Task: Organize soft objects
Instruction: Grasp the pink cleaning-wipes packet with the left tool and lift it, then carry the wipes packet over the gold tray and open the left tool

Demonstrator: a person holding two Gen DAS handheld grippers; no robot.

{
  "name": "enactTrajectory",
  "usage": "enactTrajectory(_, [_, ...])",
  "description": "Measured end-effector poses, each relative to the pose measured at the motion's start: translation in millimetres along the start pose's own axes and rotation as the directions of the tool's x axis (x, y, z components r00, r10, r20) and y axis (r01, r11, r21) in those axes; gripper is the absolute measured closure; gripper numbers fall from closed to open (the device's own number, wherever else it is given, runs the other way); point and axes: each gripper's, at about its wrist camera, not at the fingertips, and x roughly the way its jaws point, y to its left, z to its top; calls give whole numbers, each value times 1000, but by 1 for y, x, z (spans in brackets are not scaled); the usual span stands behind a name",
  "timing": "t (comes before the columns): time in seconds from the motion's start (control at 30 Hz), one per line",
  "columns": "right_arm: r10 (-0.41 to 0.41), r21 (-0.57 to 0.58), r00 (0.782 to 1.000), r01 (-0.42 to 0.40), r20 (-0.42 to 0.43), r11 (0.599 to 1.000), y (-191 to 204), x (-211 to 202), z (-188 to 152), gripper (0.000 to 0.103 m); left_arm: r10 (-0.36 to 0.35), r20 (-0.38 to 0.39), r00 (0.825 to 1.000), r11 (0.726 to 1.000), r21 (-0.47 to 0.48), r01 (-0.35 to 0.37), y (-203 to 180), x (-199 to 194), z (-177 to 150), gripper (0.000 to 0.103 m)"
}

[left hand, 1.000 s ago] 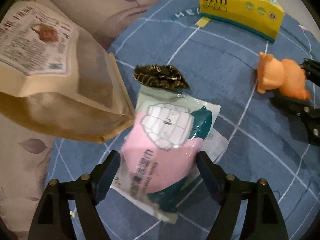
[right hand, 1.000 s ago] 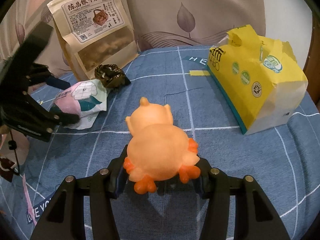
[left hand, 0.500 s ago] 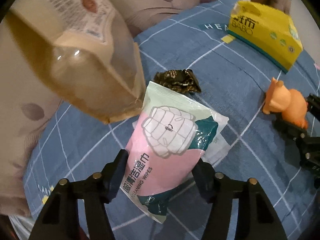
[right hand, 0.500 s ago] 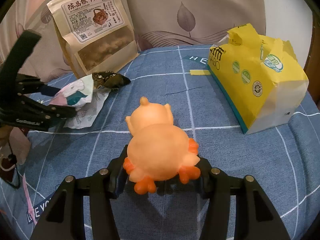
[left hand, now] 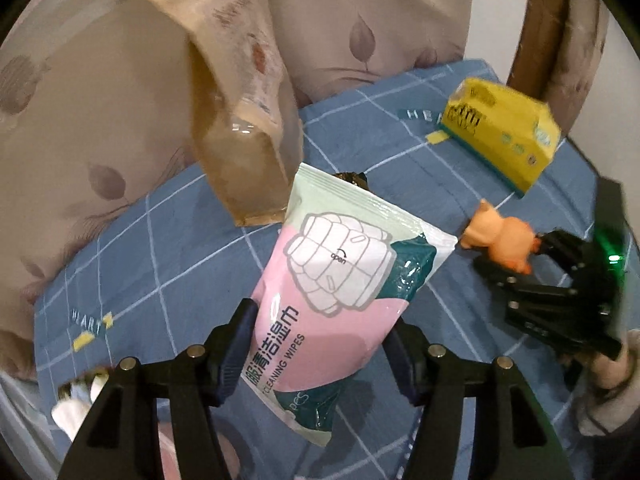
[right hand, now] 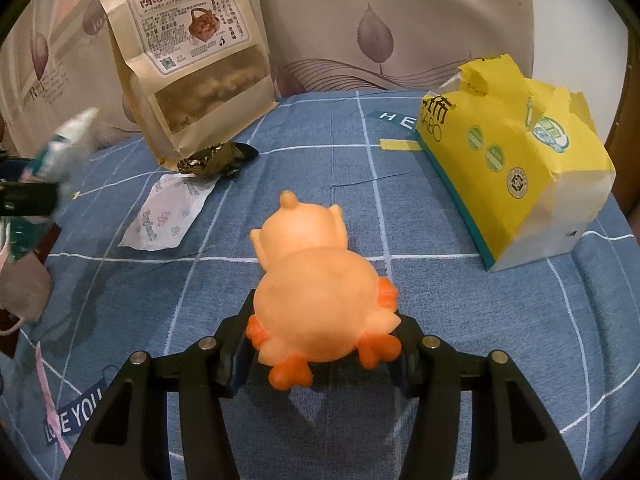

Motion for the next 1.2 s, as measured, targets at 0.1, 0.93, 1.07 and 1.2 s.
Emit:
enactTrajectory(0.1, [-8, -7, 1000, 8, -2, 1000, 1, 0, 0, 52, -3, 24, 1000, 1000, -15, 3, 4, -23, -11, 41])
enactTrajectory(0.93, [-34, -28, 999, 34, -8, 999, 4, 1, 1, 52, 320, -19, 947, 902, -298, -311, 177, -134, -123, 41])
enactTrajectory(1.07, [-39, -33, 999, 39, -9, 999, 4, 3, 1, 52, 332, -59, 941, 876, -352, -331, 201, -124, -140, 41])
enactTrajectory(1.2, [-45, -38, 999, 45, -11, 998, 5, 3, 0, 52, 347, -91, 933, 859, -369, -355, 220, -108, -153, 41])
